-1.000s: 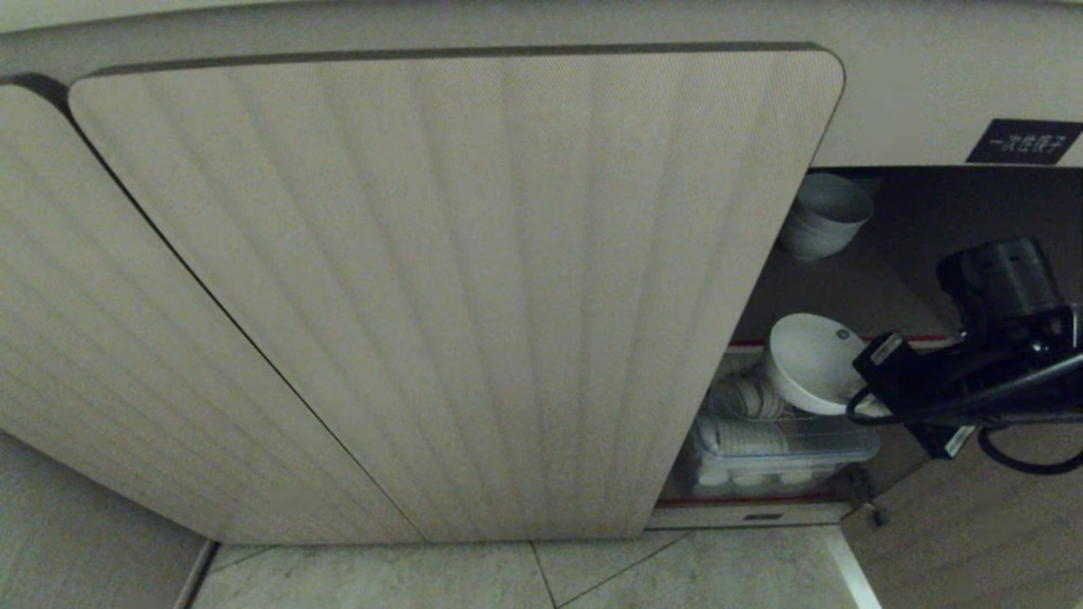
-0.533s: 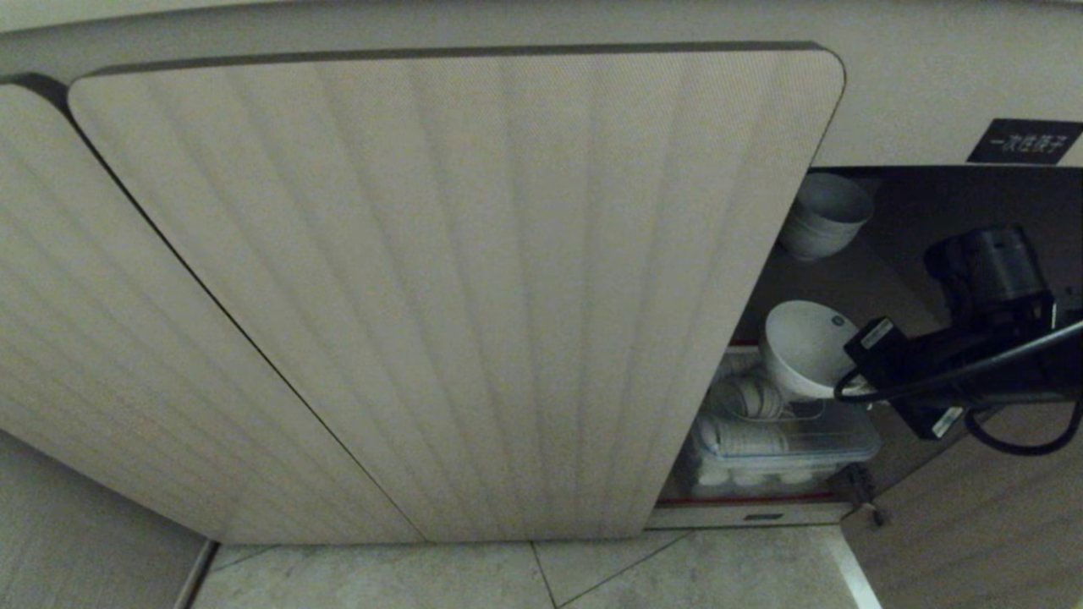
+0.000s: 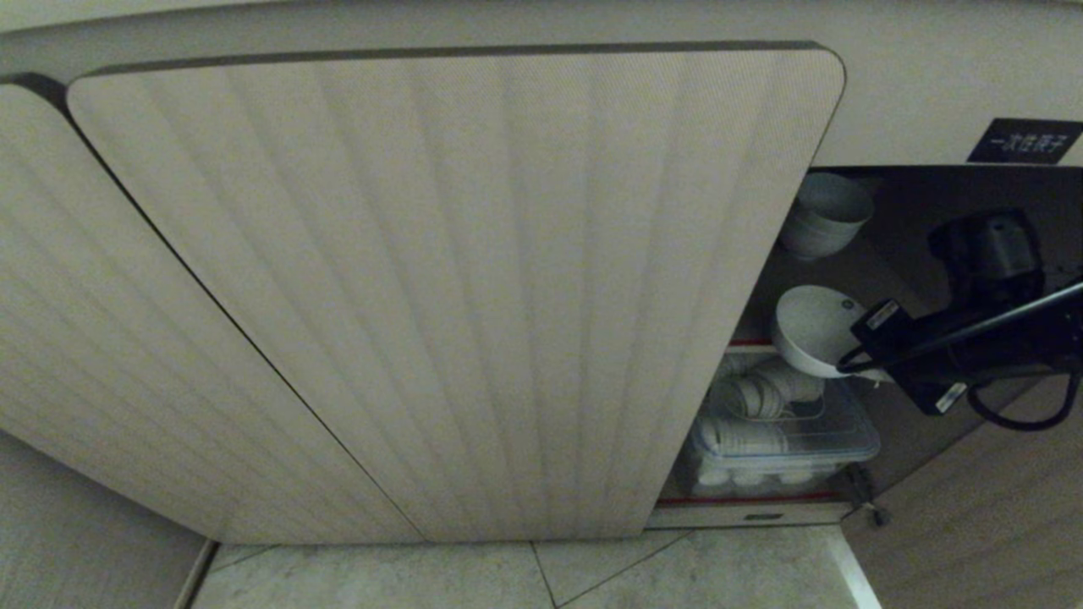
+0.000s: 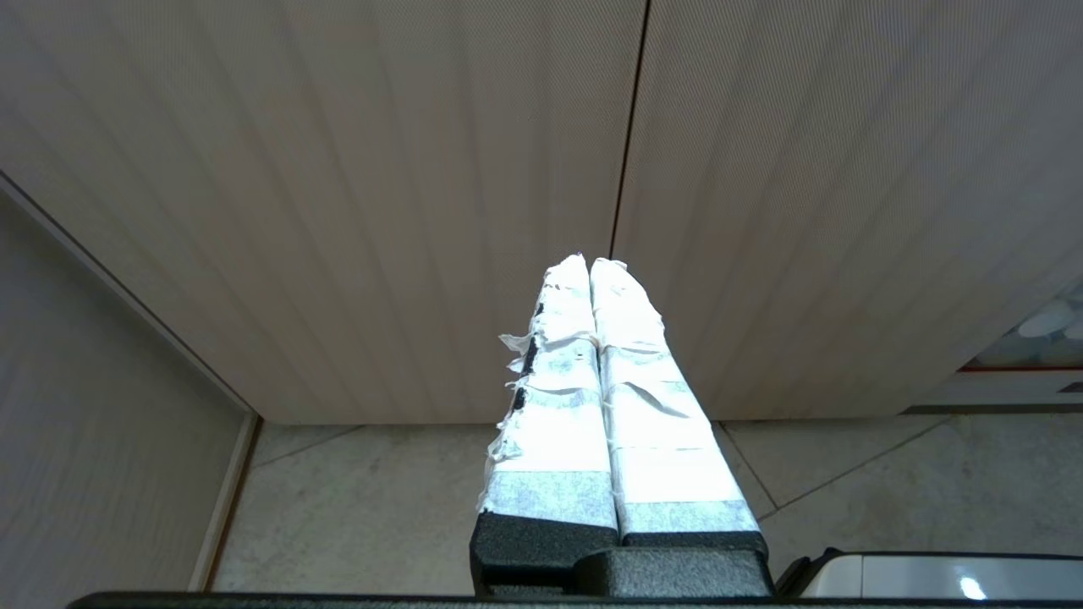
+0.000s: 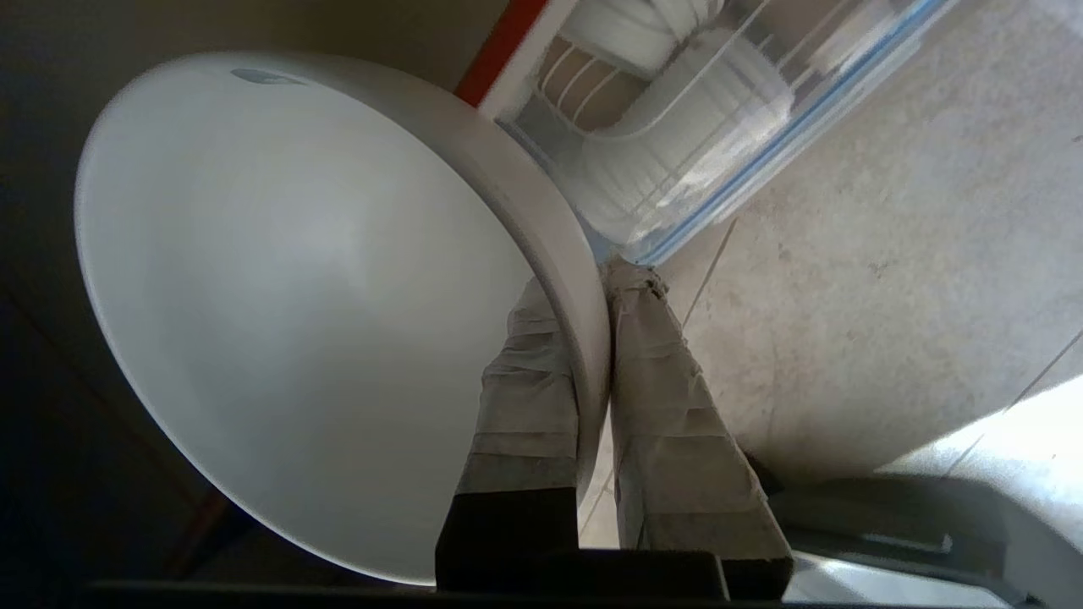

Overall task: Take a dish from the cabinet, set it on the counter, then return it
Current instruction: Put it back into the cabinet

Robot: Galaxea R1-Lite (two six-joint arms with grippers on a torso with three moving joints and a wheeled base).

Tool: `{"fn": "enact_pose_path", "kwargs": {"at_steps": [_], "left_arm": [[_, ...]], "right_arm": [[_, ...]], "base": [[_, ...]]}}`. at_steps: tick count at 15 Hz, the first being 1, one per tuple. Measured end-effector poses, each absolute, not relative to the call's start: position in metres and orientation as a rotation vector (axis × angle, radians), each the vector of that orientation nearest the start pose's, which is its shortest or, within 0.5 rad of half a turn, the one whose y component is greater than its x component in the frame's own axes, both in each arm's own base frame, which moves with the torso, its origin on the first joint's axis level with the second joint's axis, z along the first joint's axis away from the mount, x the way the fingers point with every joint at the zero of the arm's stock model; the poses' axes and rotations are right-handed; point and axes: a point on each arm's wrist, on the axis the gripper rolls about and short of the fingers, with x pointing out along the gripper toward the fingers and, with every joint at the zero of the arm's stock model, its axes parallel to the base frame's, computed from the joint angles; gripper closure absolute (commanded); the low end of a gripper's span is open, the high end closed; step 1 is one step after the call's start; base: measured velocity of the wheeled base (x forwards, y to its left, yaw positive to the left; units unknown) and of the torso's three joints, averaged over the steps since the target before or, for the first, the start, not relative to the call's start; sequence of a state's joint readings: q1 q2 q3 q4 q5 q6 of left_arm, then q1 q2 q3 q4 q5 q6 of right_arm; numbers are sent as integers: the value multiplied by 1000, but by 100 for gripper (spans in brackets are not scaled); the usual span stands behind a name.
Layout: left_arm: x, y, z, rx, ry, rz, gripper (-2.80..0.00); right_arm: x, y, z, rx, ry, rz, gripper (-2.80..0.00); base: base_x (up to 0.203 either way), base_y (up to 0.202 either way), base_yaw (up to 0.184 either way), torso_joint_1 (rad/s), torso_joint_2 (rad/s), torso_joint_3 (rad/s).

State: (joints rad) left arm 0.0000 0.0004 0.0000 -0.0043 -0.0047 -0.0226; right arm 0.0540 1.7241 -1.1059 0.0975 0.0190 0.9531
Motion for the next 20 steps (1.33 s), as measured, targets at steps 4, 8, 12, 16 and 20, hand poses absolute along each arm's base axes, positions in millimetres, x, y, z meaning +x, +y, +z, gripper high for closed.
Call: {"fn": "enact_pose_path", "kwargs": {"at_steps": [4, 8, 12, 16, 20], "left_arm": [[-23, 0, 76, -23, -4, -5, 0], [-23, 0, 76, -22, -4, -4, 0], [-23, 0, 76, -23, -4, -4, 0], [-23, 0, 76, -23, -4, -5, 0], [-23, 0, 76, -23, -4, -5, 0]], "right_arm": [[318, 14, 190, 901, 681, -283, 0], [329, 13, 194, 905, 664, -279, 0], [337, 13, 192, 904, 664, -280, 0], [345, 13, 193, 905, 654, -275, 0], [351, 13, 194, 905, 643, -279, 0]], "base": [[0, 0, 0, 0, 0, 0], [0, 0, 0, 0, 0, 0], [0, 0, 0, 0, 0, 0], [0, 0, 0, 0, 0, 0], [0, 0, 0, 0, 0, 0]]}}
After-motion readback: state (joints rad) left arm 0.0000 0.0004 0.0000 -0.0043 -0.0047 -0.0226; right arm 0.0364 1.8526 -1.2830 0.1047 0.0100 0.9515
